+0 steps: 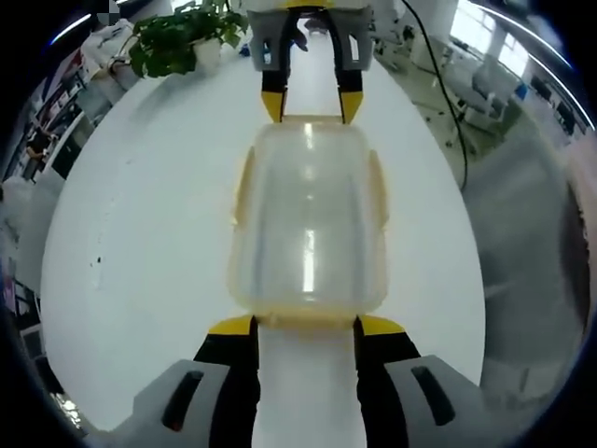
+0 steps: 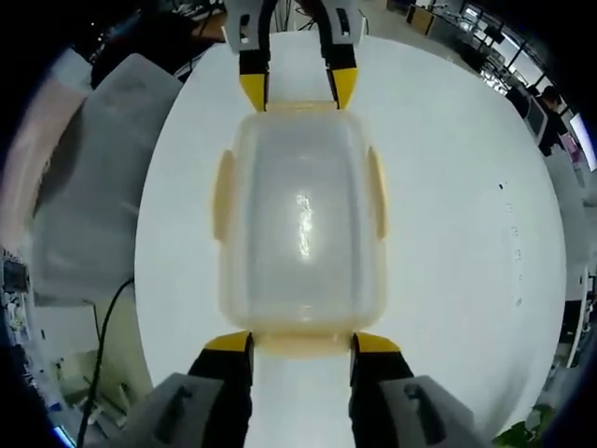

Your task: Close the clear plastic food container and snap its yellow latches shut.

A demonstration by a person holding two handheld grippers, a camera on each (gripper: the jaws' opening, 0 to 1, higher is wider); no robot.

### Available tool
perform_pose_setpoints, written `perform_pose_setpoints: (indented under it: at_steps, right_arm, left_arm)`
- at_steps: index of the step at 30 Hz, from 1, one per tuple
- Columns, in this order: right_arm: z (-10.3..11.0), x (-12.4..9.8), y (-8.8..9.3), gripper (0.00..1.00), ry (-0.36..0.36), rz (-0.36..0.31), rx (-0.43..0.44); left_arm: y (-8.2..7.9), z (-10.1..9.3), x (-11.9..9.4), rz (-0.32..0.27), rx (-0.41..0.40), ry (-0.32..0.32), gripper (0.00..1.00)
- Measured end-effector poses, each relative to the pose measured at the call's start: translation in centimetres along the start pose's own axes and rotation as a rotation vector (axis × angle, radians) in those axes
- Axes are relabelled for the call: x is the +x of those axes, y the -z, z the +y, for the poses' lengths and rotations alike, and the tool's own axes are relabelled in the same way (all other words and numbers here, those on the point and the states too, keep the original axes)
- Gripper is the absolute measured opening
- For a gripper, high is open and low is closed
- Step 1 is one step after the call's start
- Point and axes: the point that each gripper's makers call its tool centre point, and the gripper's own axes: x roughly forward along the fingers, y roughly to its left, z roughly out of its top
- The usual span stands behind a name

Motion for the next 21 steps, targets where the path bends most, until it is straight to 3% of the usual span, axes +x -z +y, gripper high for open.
perform_pose_setpoints:
  at_steps: [5, 8, 11, 13, 17, 21]
  right_arm:
    - [-0.3, -0.5, 0.9, 0.47, 0.027, 0.003, 0.059]
    - [-0.8, -1.3, 1.3, 0.46, 0.066, -0.03, 0.142]
    - [-0.6, -2.0, 0.8, 0.44, 0.067, -0.084, 0.241]
    - [-0.9, -2.4, 0.7, 0.42, 0.091, -0.106, 0.291]
    - [-0.5, -2.9, 0.6, 0.41, 0.088, -0.119, 0.369]
    - [-0.5, -3.2, -0.2, 0.39, 0.09, -0.178, 0.473]
  left_arm:
    - [1.0, 0.2, -0.1, 0.023, -0.041, -0.028, 0.46]
    - [1.9, 0.4, -0.9, 0.035, -0.09, -0.04, 0.45]
    - [1.5, 0.8, -1.6, -0.033, -0.229, -0.054, 0.43]
    - [1.4, 1.1, -2.4, -0.04, -0.228, -0.072, 0.44]
    - [-0.2, 1.6, -3.4, -0.164, -0.386, -0.092, 0.41]
    - [-0.4, 1.8, -3.4, -0.202, -0.472, -0.107, 0.38]
